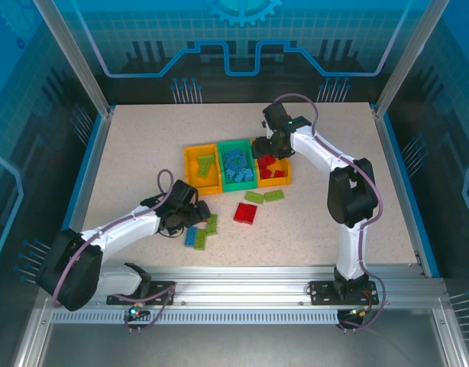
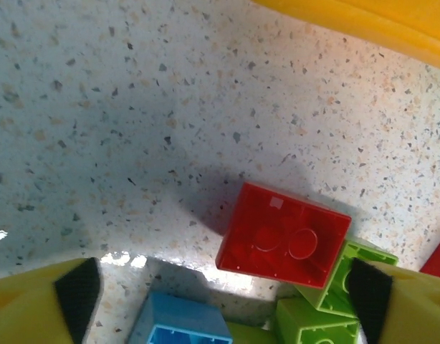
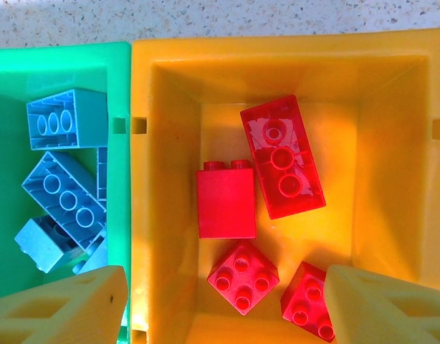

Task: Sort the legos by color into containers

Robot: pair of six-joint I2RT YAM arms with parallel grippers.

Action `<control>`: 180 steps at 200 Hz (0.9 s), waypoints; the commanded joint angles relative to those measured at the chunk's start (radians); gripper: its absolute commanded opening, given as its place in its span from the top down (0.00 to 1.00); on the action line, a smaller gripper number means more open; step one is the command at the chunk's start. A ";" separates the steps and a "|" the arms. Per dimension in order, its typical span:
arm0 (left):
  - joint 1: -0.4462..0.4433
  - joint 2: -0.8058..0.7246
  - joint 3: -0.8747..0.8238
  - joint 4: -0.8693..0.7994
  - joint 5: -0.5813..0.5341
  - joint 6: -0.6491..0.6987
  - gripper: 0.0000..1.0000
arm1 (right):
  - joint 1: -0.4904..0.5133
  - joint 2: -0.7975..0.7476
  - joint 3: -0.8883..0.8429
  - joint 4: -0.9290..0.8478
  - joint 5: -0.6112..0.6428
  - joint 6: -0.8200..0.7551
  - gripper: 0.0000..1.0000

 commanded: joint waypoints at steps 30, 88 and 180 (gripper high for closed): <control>-0.004 -0.046 0.026 0.000 0.021 -0.160 0.01 | 0.009 -0.026 -0.028 0.002 -0.025 0.001 0.26; -0.003 0.032 0.045 0.060 0.056 -0.225 0.01 | 0.001 -0.042 -0.055 0.017 -0.028 -0.011 0.25; -0.017 0.123 0.098 0.073 0.080 -0.287 0.03 | -0.044 -0.088 -0.127 0.058 -0.059 -0.003 0.25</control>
